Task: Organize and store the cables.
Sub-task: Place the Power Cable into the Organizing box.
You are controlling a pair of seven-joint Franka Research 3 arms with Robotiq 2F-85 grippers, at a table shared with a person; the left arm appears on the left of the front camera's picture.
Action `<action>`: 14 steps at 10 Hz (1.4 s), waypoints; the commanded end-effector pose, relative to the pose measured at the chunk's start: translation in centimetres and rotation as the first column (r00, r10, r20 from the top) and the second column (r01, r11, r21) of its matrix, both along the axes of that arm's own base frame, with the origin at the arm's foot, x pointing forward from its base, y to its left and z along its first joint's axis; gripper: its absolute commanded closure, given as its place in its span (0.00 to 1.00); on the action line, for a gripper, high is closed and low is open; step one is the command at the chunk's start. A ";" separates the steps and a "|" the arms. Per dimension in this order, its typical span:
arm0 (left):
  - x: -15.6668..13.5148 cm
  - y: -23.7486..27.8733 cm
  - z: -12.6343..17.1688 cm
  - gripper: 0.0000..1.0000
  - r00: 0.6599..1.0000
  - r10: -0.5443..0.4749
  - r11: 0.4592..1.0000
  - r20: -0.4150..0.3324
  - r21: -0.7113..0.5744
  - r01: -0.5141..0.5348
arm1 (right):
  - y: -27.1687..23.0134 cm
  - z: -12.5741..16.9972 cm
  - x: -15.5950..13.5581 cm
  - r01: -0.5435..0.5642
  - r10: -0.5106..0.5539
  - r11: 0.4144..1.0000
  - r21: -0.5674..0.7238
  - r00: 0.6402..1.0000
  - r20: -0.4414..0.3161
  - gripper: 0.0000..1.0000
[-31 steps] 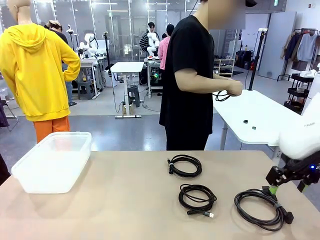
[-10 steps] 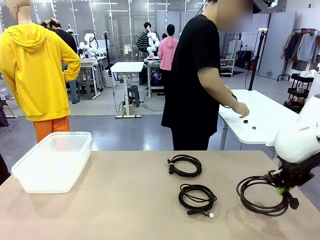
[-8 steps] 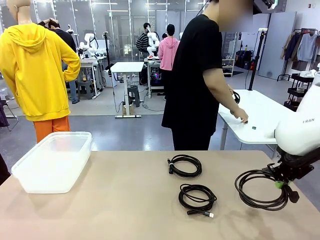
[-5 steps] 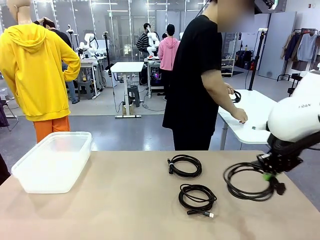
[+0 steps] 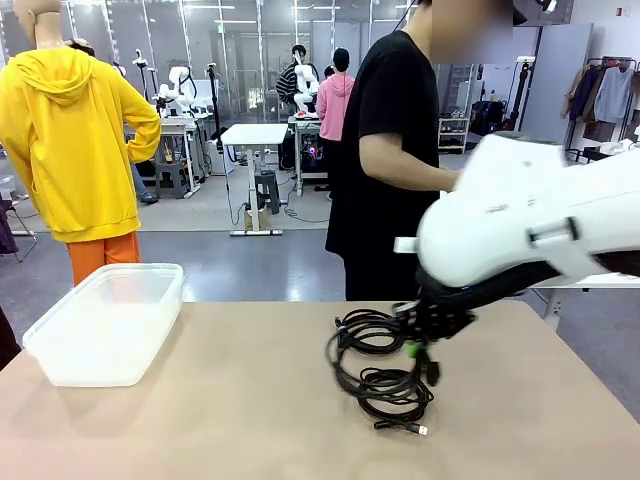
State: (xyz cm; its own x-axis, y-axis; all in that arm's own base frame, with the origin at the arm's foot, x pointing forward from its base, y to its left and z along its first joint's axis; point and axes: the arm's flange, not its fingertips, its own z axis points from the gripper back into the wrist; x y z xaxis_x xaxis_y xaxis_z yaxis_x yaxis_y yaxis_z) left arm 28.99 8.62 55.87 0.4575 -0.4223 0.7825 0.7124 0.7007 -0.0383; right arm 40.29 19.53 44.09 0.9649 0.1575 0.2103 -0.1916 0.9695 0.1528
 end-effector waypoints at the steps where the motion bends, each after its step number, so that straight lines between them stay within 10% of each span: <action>1: 0.1 0.1 0.0 0.00 1.000 -0.021 1.000 0.008 -0.006 0.021 | 5.3 -0.5 2.2 -0.043 0.043 0.999 0.021 0.999 -0.012 1.00; 11: 0.1 0.1 0.0 0.00 1.000 -0.021 1.000 0.008 -0.006 0.021 | 15.7 -12.2 1.0 -0.075 0.085 0.990 0.118 0.993 -0.083 1.00; 13: 0.1 0.1 0.0 0.00 1.000 -0.021 1.000 0.008 -0.006 0.021 | 14.9 -11.5 0.6 -0.074 0.081 0.993 0.090 0.994 -0.074 0.34; 14: 0.1 0.1 0.0 0.00 1.000 -0.021 1.000 0.008 -0.006 0.021 | 14.6 -11.1 0.2 -0.072 0.080 0.993 0.089 0.993 -0.086 0.17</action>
State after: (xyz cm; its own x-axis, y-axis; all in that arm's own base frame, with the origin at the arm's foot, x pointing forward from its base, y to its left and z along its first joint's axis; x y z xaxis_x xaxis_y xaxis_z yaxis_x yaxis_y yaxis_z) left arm 28.99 8.62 55.86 0.4577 -0.4225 0.7823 0.7122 0.7009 -0.0382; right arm 41.30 34.35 32.14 0.9582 0.2506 0.1384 -0.2803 0.9195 0.2757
